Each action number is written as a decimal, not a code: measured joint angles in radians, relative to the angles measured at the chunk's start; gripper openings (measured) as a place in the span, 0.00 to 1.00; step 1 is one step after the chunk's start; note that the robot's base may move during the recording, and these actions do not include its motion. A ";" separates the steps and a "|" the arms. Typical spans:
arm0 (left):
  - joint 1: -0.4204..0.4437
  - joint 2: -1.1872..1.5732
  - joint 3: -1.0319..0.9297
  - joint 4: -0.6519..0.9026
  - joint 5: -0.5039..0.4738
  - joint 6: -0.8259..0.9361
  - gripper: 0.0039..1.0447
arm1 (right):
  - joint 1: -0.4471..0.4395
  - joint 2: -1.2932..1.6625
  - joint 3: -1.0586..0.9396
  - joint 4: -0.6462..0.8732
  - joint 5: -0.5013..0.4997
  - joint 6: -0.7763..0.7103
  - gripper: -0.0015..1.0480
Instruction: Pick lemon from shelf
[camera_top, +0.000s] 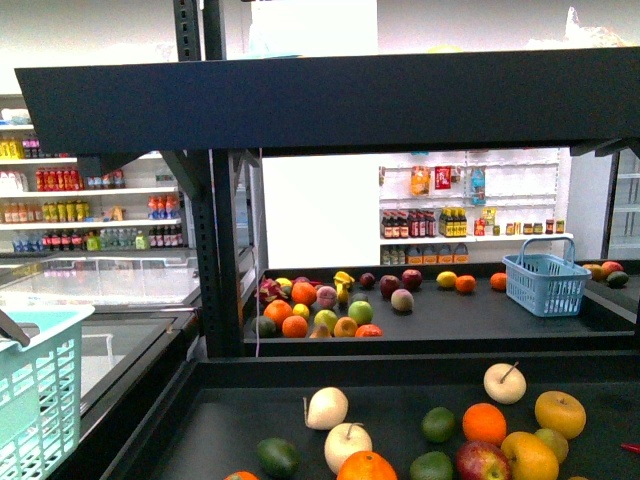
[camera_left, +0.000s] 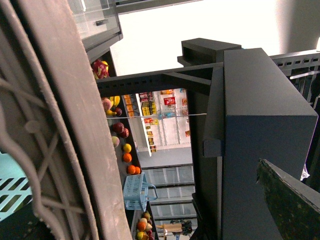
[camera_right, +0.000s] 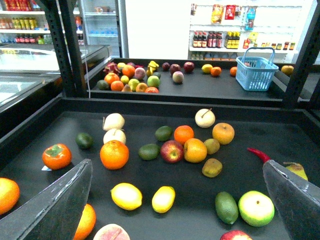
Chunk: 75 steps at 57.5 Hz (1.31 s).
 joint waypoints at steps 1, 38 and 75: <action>0.000 0.001 0.002 -0.002 0.000 0.002 0.93 | 0.000 0.000 0.000 0.000 0.000 0.000 0.98; 0.004 0.027 0.007 -0.053 0.016 0.054 0.12 | 0.000 0.000 0.000 0.000 0.000 0.000 0.98; -0.220 -0.338 -0.164 -0.304 0.217 0.443 0.09 | 0.000 0.000 0.000 0.000 0.000 0.000 0.98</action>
